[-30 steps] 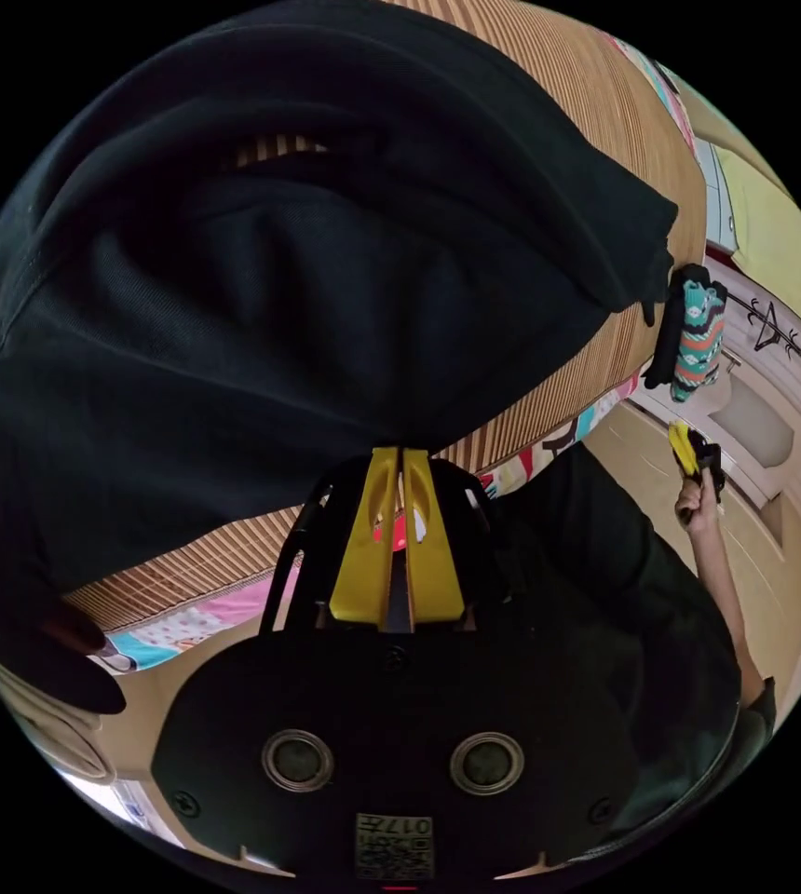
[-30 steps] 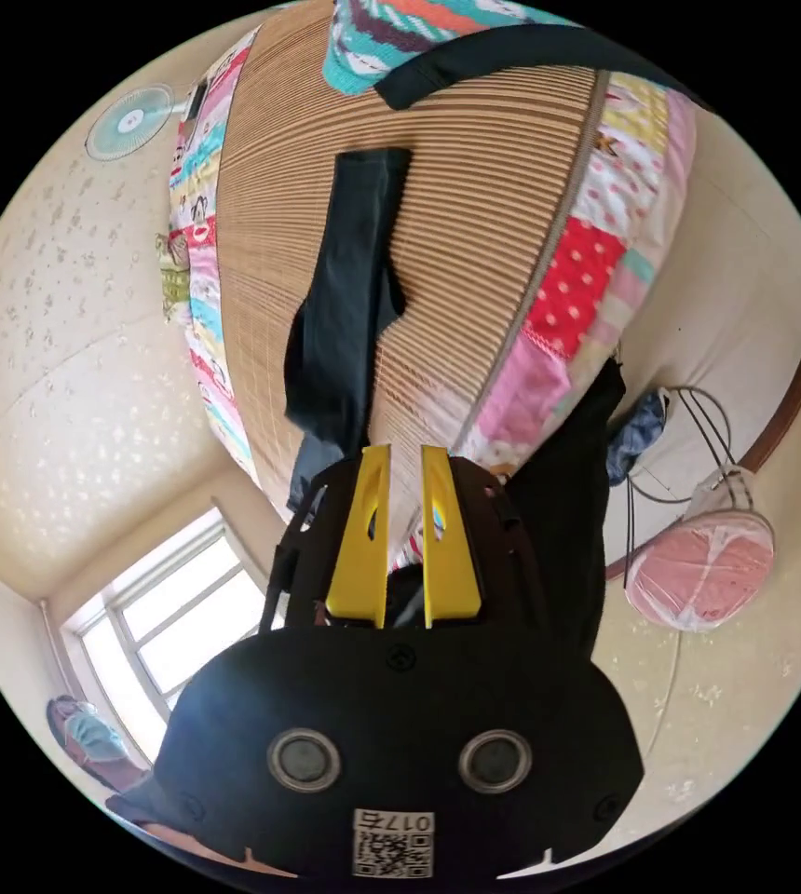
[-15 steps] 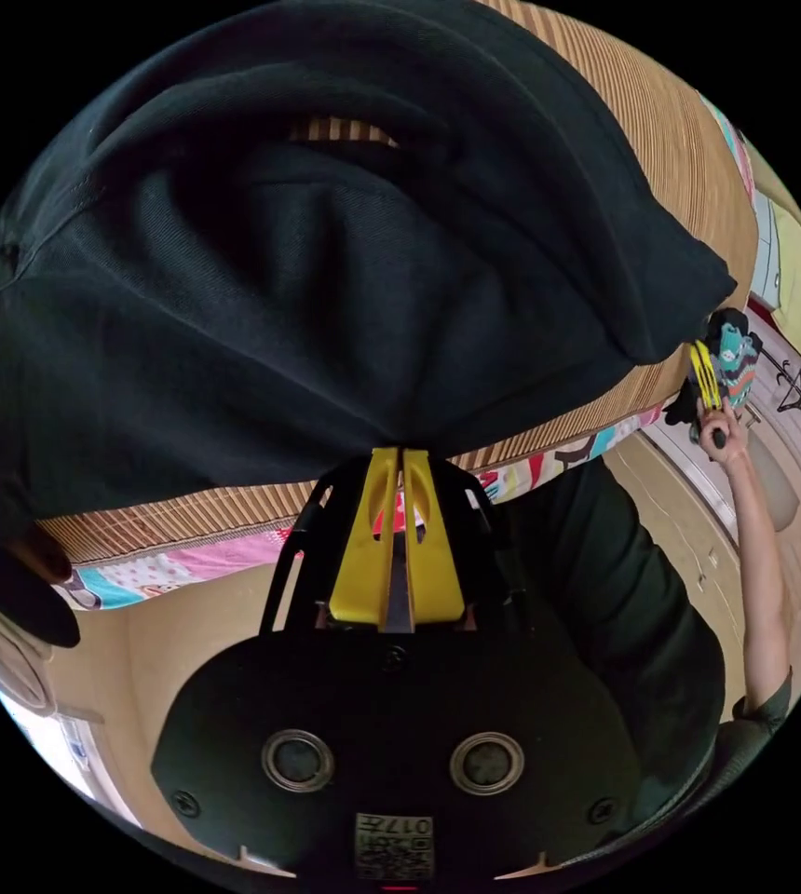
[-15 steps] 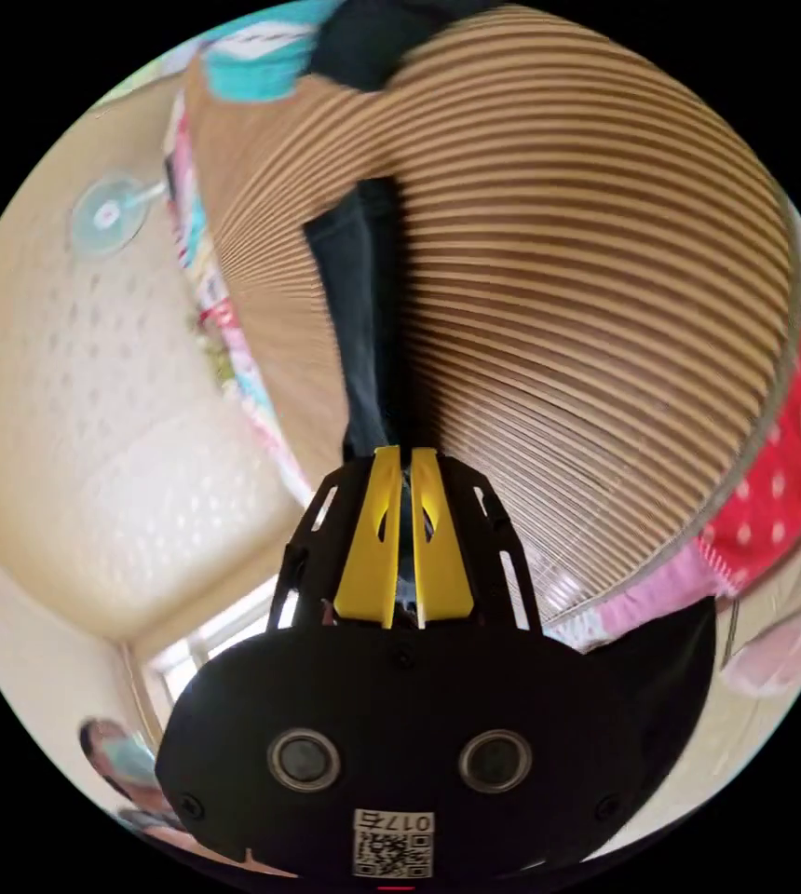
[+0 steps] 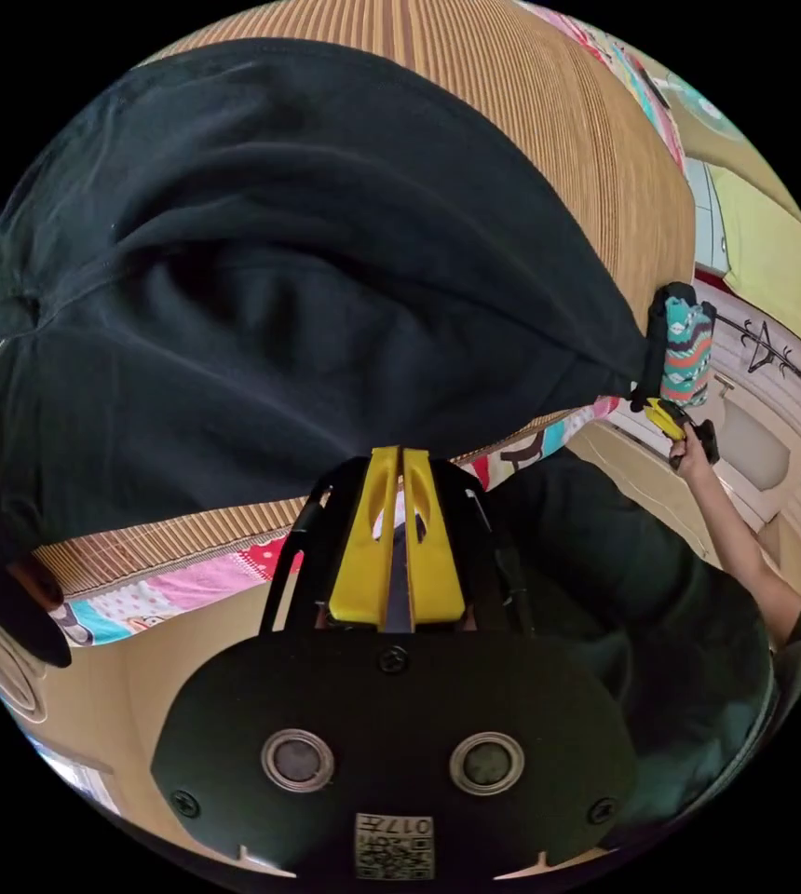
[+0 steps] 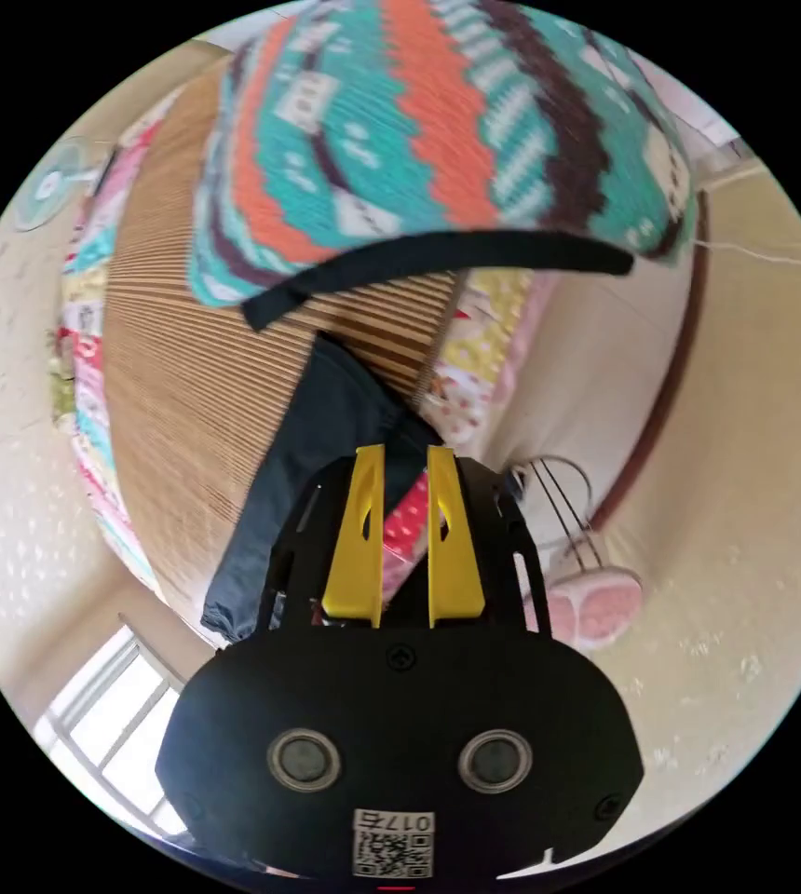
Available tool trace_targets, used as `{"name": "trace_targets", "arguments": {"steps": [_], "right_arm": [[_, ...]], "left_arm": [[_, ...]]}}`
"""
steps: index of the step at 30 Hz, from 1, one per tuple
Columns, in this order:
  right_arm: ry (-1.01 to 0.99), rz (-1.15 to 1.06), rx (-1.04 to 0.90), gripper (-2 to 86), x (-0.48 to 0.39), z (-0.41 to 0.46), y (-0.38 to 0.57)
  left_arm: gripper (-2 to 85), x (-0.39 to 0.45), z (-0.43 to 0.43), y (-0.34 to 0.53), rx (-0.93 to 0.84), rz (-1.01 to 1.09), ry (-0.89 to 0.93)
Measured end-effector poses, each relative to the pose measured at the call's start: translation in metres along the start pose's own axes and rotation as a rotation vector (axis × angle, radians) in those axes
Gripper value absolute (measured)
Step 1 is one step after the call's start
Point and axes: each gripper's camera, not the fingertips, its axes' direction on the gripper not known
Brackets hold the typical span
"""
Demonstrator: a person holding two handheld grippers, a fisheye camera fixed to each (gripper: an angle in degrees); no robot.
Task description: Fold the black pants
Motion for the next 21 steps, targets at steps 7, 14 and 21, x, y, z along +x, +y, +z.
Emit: {"name": "trace_targets", "arguments": {"steps": [7,14,21], "right_arm": [[0.016,-0.408,-0.155,12.3,-0.118,0.050,-0.004],[0.624,-0.848,-0.261,13.6,-0.220,0.127,0.023],[0.638,-0.886,-0.376,4.1,-0.238,0.114,0.013]], "left_arm": [[4.8,0.029,-0.044,-0.027,0.225,-0.016,-0.012],[9.8,0.066,-0.062,-0.080,0.303,-0.011,-0.169],[4.0,0.094,-0.033,-0.099,0.229,-0.082,-0.391]]}}
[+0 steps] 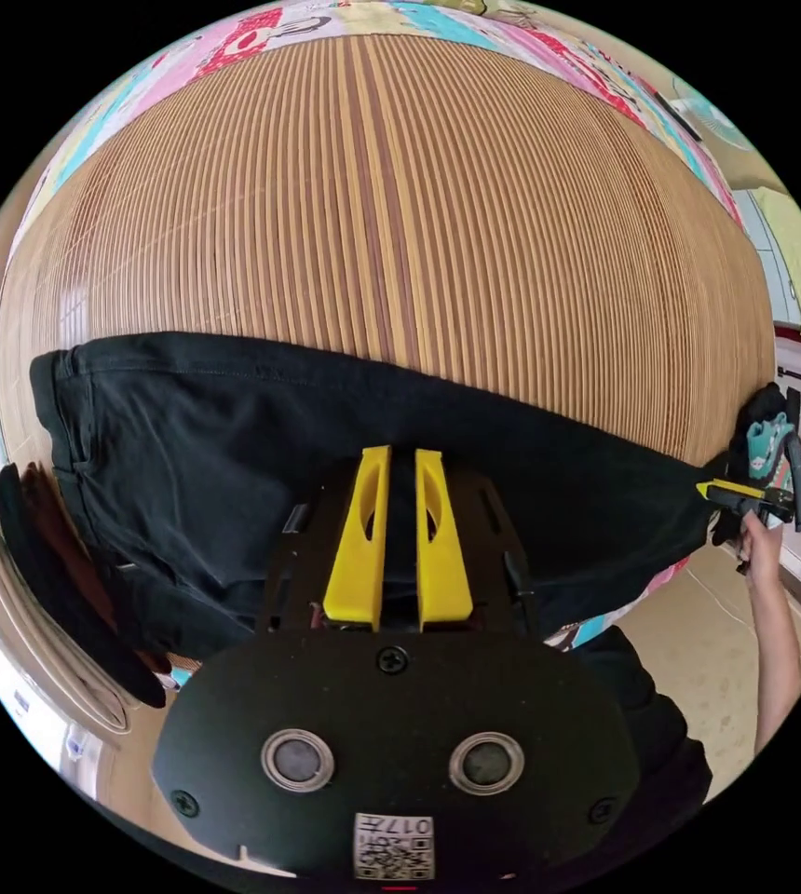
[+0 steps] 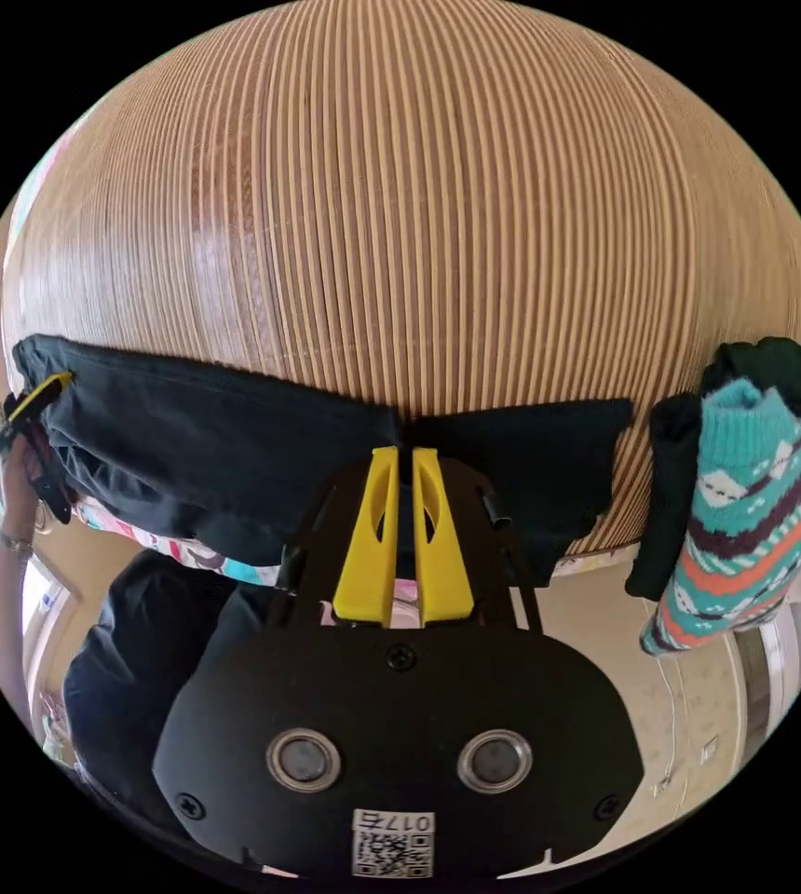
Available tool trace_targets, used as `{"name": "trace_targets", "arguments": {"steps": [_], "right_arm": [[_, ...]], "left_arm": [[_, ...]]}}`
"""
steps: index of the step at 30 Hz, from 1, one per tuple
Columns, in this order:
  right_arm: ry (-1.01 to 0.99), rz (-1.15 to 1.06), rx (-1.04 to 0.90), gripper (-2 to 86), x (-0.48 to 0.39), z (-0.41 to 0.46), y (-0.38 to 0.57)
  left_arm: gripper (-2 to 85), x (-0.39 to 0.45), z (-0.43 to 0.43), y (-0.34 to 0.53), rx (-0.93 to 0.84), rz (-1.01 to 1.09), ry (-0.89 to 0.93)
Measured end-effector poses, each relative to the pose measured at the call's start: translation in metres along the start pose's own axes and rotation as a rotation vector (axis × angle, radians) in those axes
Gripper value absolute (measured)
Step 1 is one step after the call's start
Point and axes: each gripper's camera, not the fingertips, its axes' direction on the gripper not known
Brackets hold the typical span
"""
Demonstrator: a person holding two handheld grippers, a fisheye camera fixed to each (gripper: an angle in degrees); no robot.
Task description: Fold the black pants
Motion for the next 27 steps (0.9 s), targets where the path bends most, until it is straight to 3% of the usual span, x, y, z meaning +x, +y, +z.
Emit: {"name": "trace_targets", "arguments": {"steps": [3,7,12,17,20,24,27], "right_arm": [[-0.047,0.000,0.144,3.9,0.009,-0.047,0.009],[-0.010,0.000,0.342,5.6,0.016,-0.105,0.006],[-0.297,0.139,0.498,7.9,0.065,-0.117,0.029],[-0.764,0.339,0.468,5.9,0.144,-0.009,0.117],[-1.047,0.473,0.528,4.5,0.181,0.068,0.193],[-1.232,0.694,0.534,4.4,0.202,0.145,0.274],[-1.365,0.836,0.560,5.4,0.207,0.194,0.321]], "left_arm": [[0.0,0.002,-0.011,-0.001,-0.001,-0.003,0.031],[-0.1,-0.025,-0.050,0.004,0.196,-0.091,0.204],[5.4,-0.075,-0.082,0.034,0.342,-0.187,0.415],[8.4,-0.134,-0.084,0.130,0.368,-0.350,0.446],[8.2,-0.179,-0.077,0.220,0.388,-0.610,0.389],[10.1,-0.232,-0.057,0.337,0.427,-1.041,0.408],[11.0,-0.246,-0.031,0.367,0.457,-1.156,0.547]]}}
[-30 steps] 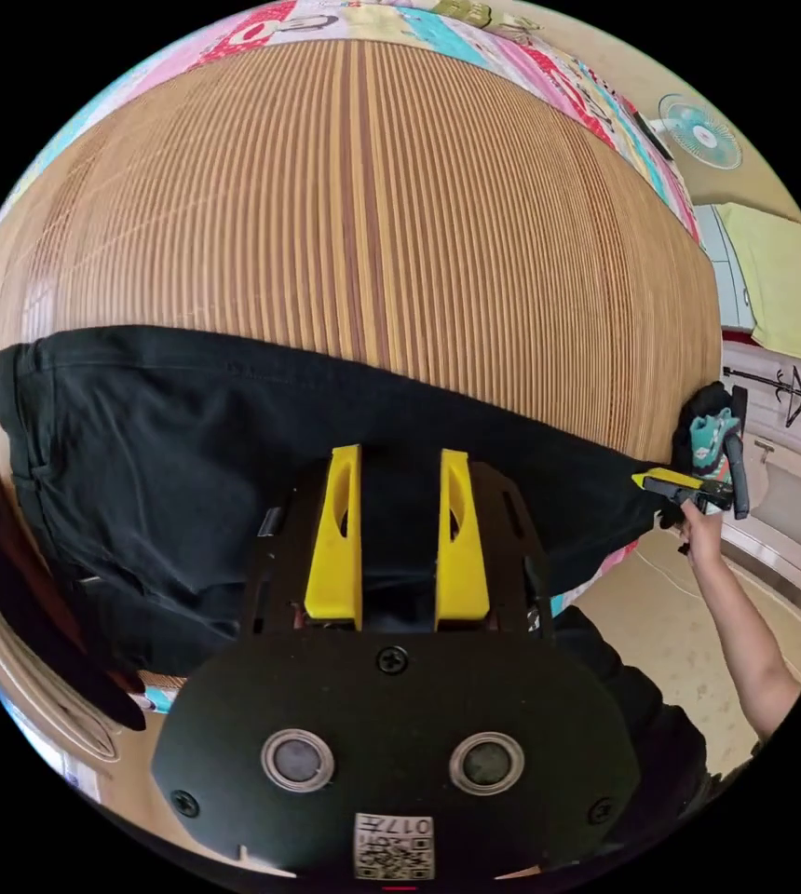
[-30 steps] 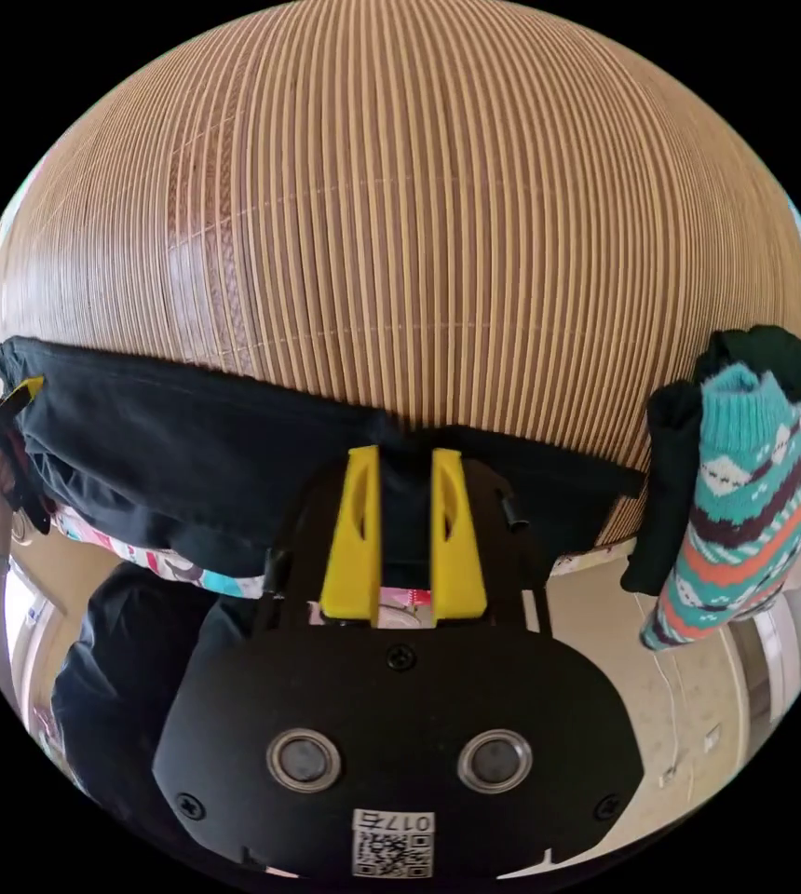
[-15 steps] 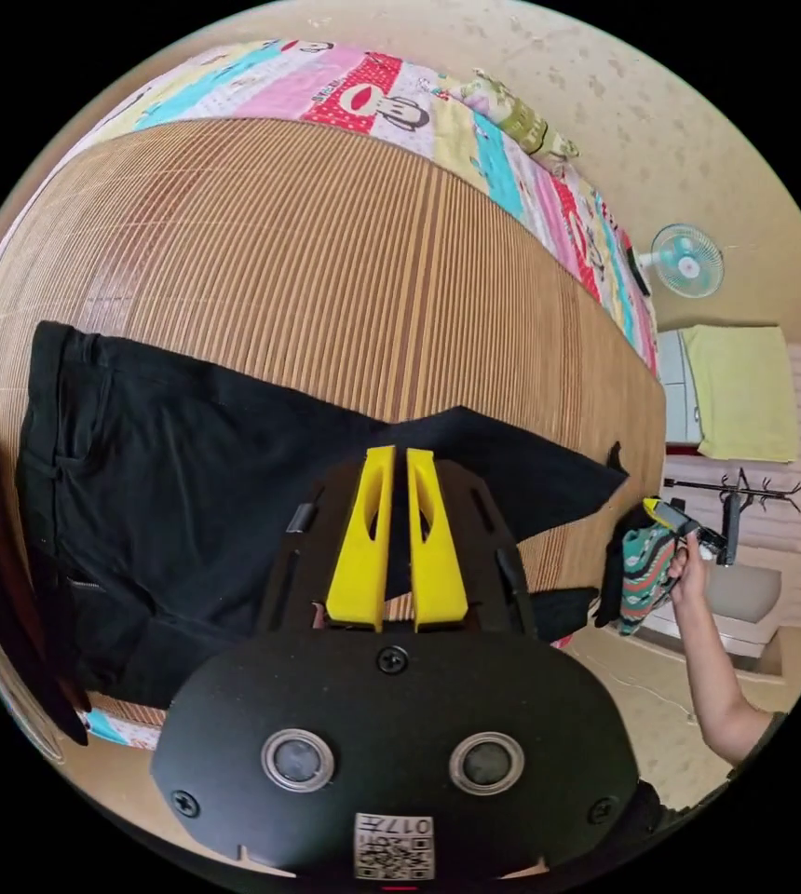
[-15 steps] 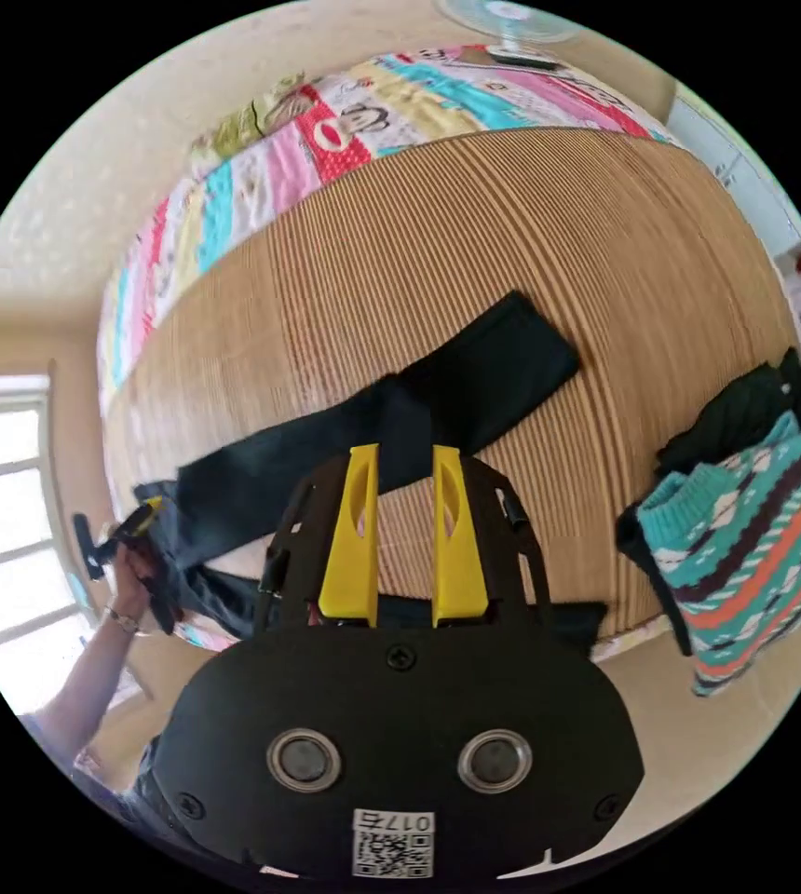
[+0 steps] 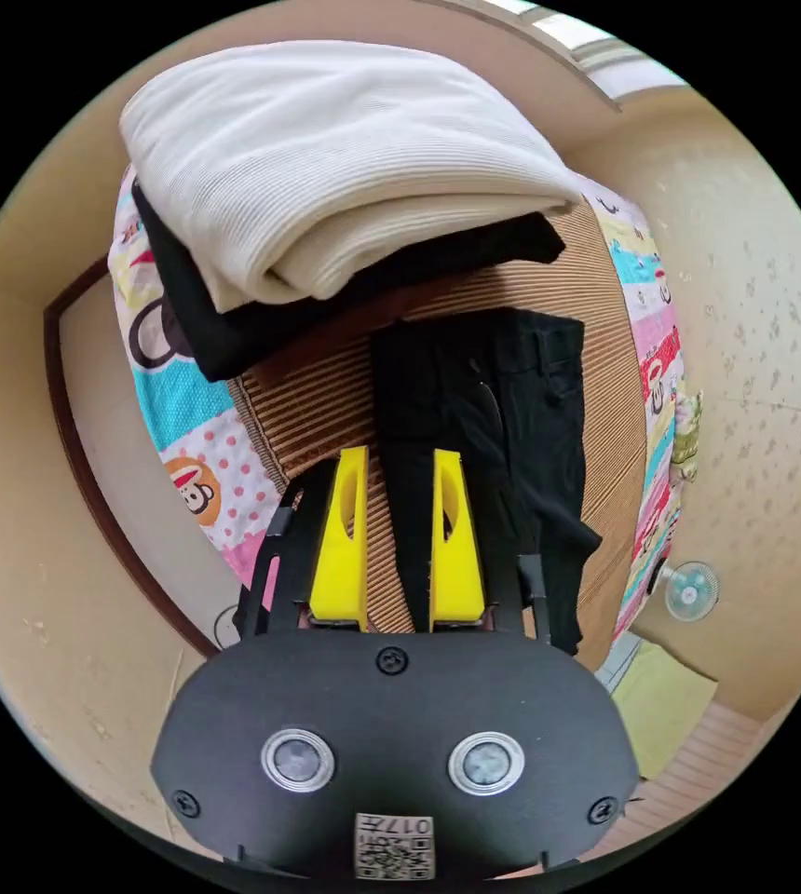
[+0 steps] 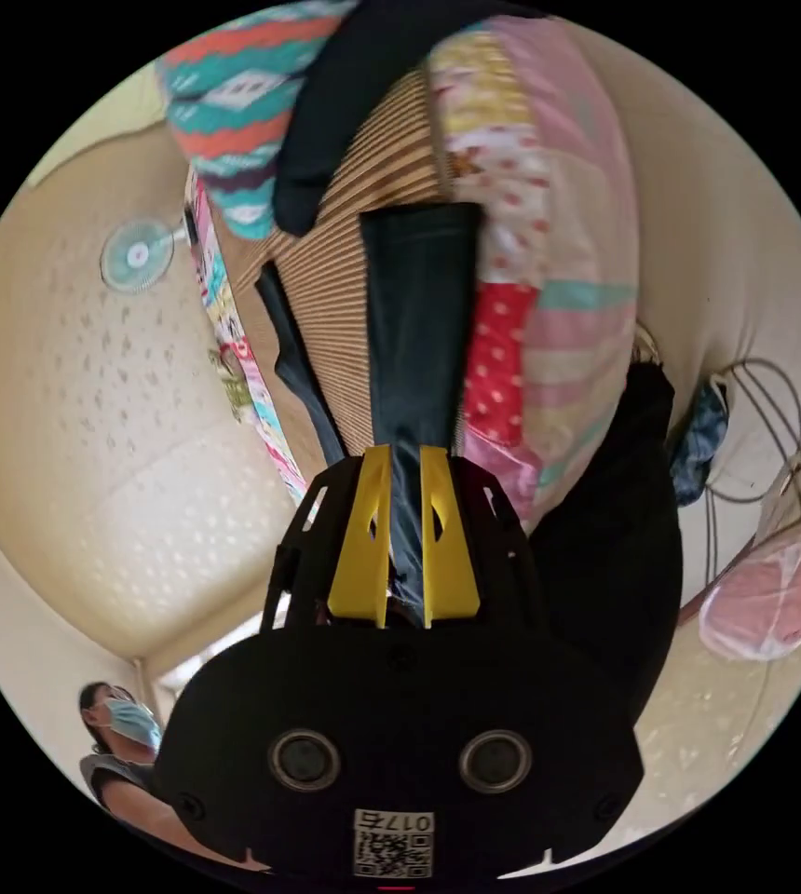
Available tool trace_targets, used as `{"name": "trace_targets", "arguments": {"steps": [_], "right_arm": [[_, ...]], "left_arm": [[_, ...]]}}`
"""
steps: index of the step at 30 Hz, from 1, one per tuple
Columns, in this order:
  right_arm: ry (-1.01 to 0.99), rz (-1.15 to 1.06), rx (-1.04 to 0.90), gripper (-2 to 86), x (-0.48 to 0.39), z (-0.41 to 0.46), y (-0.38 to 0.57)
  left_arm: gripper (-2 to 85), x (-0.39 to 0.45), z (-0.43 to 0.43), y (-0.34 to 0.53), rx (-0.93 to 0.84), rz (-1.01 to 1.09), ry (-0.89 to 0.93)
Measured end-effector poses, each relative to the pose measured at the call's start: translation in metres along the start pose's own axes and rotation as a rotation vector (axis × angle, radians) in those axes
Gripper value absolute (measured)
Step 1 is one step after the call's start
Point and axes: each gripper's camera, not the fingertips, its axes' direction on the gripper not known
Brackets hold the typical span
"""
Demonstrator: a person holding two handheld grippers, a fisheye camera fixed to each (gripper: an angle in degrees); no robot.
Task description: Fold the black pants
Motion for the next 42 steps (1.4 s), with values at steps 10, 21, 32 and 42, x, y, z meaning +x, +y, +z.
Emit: {"name": "trace_targets", "arguments": {"steps": [10,21,32,42], "right_arm": [[-0.220,0.119,0.053,7.8,0.065,-0.026,0.045],[-0.078,0.073,0.117,10.7,0.057,-0.015,0.024],[0.099,0.002,0.069,2.9,0.020,0.020,-0.018],[0.360,-0.460,0.085,1.4,-0.222,0.087,-0.021]], "left_arm": [[6.6,-0.027,0.045,0.002,-0.119,-0.309,0.214],[4.1,-0.007,-0.040,0.006,-0.278,0.111,0.351],[4.1,0.003,-0.076,0.022,-0.241,0.141,0.263],[4.1,0.098,-0.082,0.013,-0.104,0.277,0.174]]}}
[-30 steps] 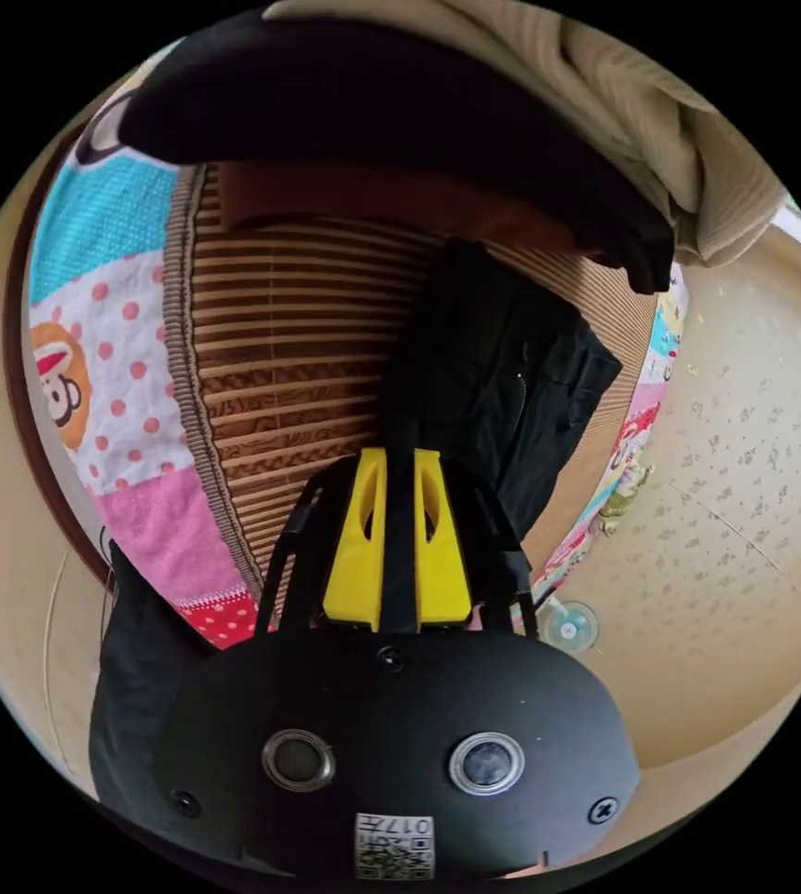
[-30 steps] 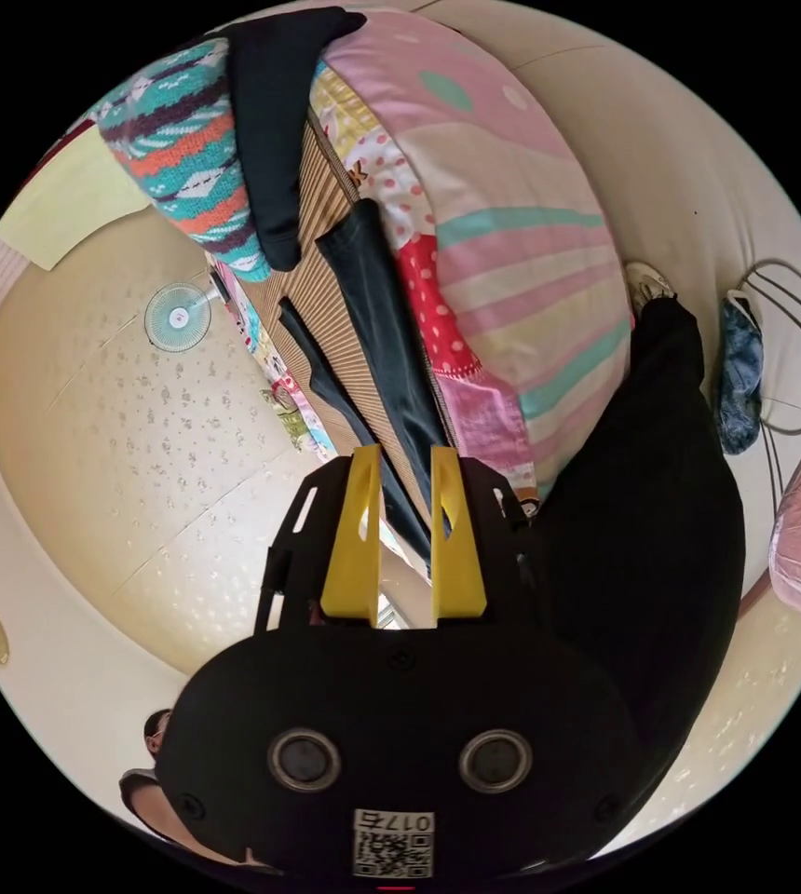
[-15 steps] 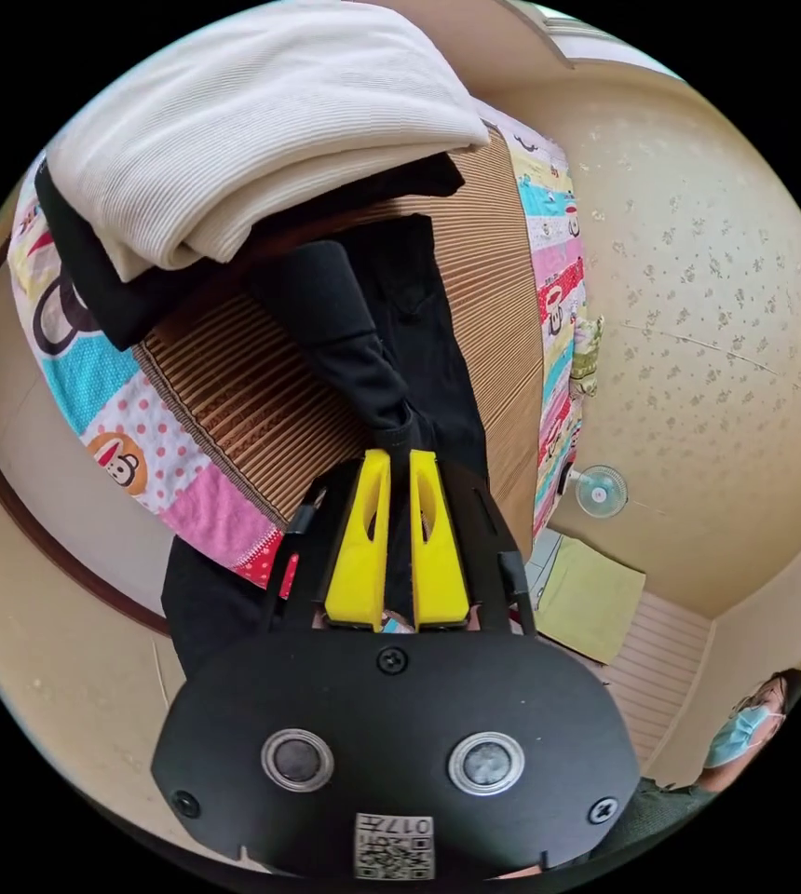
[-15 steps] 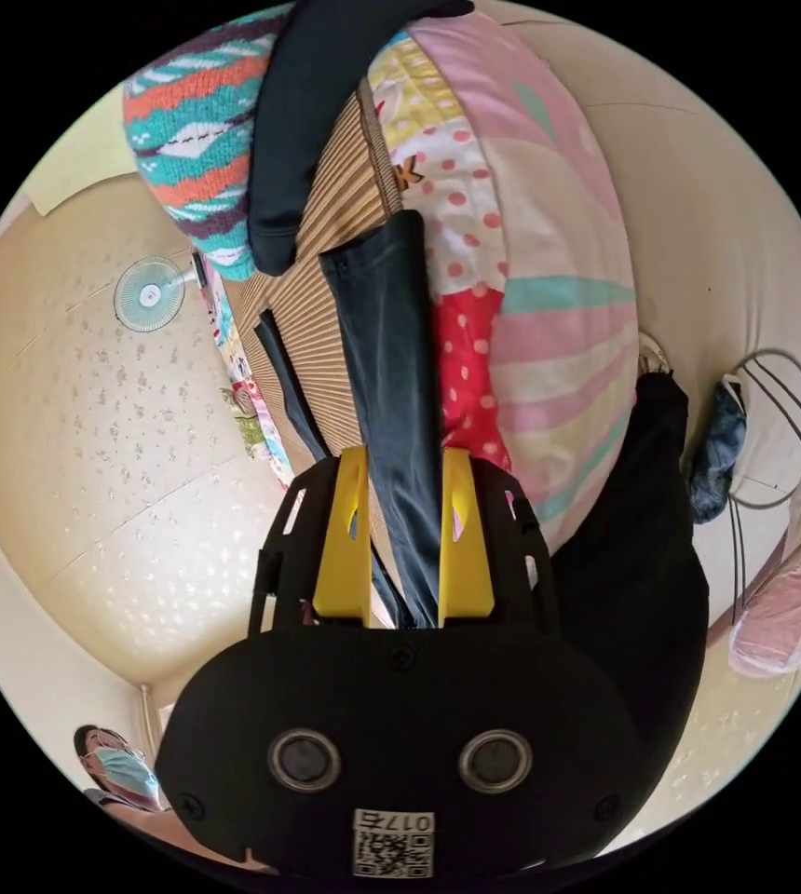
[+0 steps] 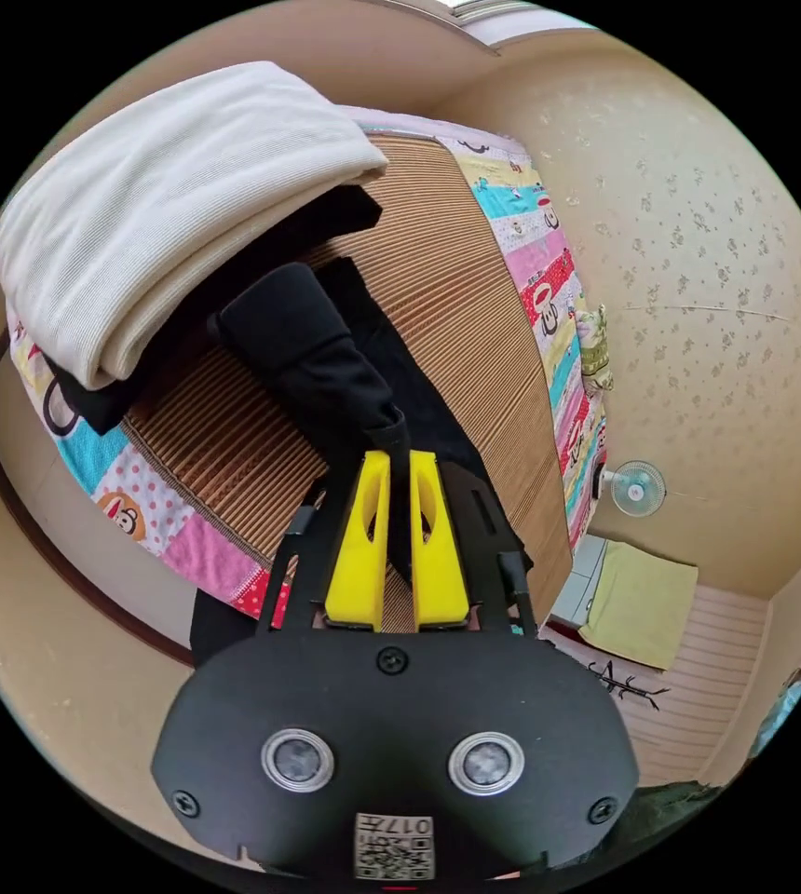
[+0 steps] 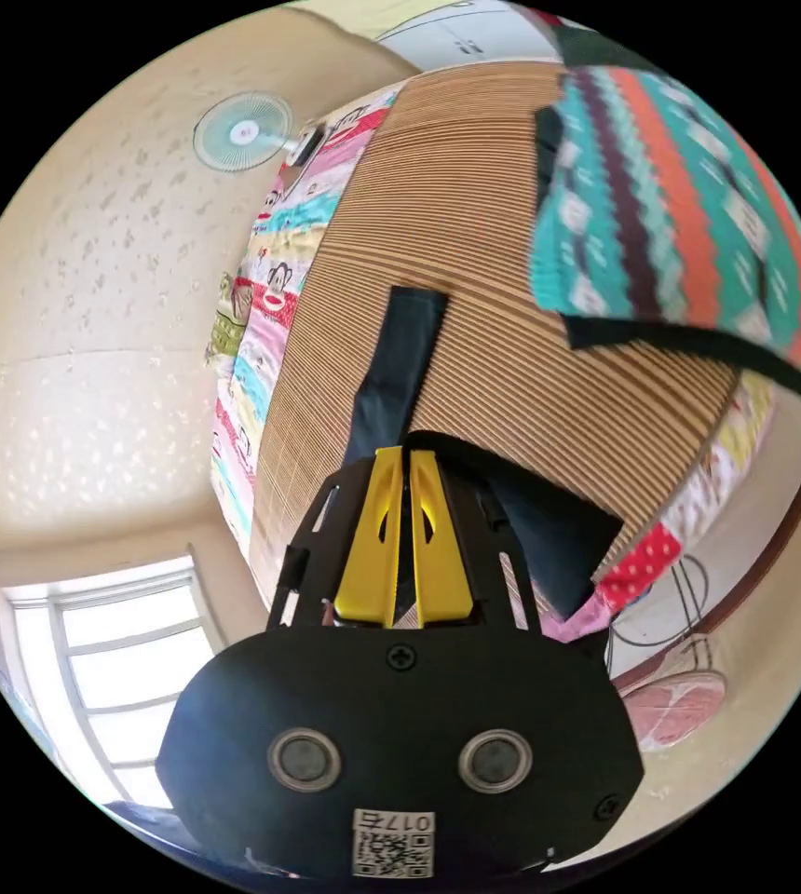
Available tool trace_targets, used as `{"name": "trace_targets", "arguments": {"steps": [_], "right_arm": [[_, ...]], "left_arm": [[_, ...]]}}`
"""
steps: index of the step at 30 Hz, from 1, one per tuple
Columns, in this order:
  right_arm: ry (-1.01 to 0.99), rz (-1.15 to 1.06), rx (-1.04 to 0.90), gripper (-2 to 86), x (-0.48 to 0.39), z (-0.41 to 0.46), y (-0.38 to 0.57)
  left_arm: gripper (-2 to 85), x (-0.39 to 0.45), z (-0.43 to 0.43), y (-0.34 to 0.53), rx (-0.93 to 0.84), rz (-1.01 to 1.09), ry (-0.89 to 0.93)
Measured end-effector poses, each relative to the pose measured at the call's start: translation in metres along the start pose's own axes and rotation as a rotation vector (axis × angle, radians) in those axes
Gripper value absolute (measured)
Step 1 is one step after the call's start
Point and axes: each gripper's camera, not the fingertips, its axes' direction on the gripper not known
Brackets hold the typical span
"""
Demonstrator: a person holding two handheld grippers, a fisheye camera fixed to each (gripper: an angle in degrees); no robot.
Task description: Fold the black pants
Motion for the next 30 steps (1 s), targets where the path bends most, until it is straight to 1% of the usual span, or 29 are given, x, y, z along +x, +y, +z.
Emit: {"name": "trace_targets", "arguments": {"steps": [2,3,5,6,8,9,11,12,13,14,15,16,17,19,20,21,22,24,27,29,30], "right_arm": [[0.046,-0.018,-0.046,1.5,-0.053,0.038,-0.050],[0.056,-0.025,-0.058,1.6,-0.067,0.051,-0.062],[0.160,-0.078,-0.115,2.1,-0.112,0.104,-0.107],[0.204,-0.081,-0.116,2.3,-0.121,0.116,-0.115],[0.351,-0.102,-0.101,2.9,-0.154,0.150,-0.133],[0.364,-0.126,-0.106,3.1,-0.163,0.158,-0.134],[0.332,-0.331,-0.159,2.5,-0.199,0.192,-0.125],[0.317,-0.396,-0.186,2.1,-0.207,0.201,-0.120],[0.308,-0.521,-0.252,1.5,-0.216,0.221,-0.107],[0.353,-0.604,-0.320,1.1,-0.218,0.243,-0.094],[0.394,-0.630,-0.356,1.0,-0.216,0.255,-0.088],[0.491,-0.666,-0.444,0.8,-0.206,0.280,-0.076],[0.584,-0.702,-0.547,0.6,-0.189,0.304,-0.062],[0.708,-0.718,-0.711,0.6,-0.153,0.335,-0.040],[0.652,-0.754,-0.612,0.5,-0.150,0.320,-0.029],[0.641,-0.747,-0.596,0.5,-0.147,0.314,-0.026],[0.656,-0.703,-0.637,0.6,-0.135,0.311,-0.018],[0.673,-0.688,-0.681,0.6,-0.120,0.302,0.000],[0.688,-0.611,-0.806,0.6,-0.088,0.288,0.031],[0.635,-0.471,-0.908,0.7,-0.056,0.273,0.046],[0.604,-0.428,-0.910,0.7,-0.047,0.267,0.047]], "left_arm": [[4.3,0.016,0.018,-0.023,0.026,-0.019,0.009],[4.6,0.025,0.033,-0.040,0.041,-0.036,0.020],[6.0,0.037,0.057,-0.064,0.075,-0.055,0.047],[6.2,0.045,0.072,-0.076,0.109,-0.062,0.071],[4.8,0.060,0.094,-0.088,0.117,-0.011,0.163],[4.1,0.074,0.113,-0.093,0.068,0.038,0.193],[3.9,0.103,0.139,-0.093,-0.021,0.160,0.141],[3.9,0.123,0.154,-0.087,-0.068,0.261,0.065],[3.9,0.140,0.170,-0.077,-0.120,0.366,-0.008],[3.9,0.147,0.179,-0.072,-0.151,0.417,-0.039],[3.8,0.157,0.198,-0.061,-0.225,0.509,-0.092],[3.6,0.161,0.217,-0.050,-0.303,0.581,-0.154],[3.4,0.161,0.228,-0.044,-0.345,0.612,-0.194],[0.5,0.145,0.271,-0.023,-0.548,0.692,-0.415],[0.2,0.138,0.278,-0.017,-0.583,0.712,-0.455],[-0.4,0.126,0.283,-0.008,-0.614,0.744,-0.467],[-0.6,0.117,0.278,-0.004,-0.599,0.748,-0.442],[-0.8,0.105,0.272,-0.003,-0.604,0.715,-0.437],[-1.0,0.094,0.267,0.004,-0.655,0.718,-0.503],[-1.0,0.086,0.263,0.008,-0.672,0.703,-0.521],[-1.0,0.081,0.258,0.008,-0.669,0.679,-0.501]]}}
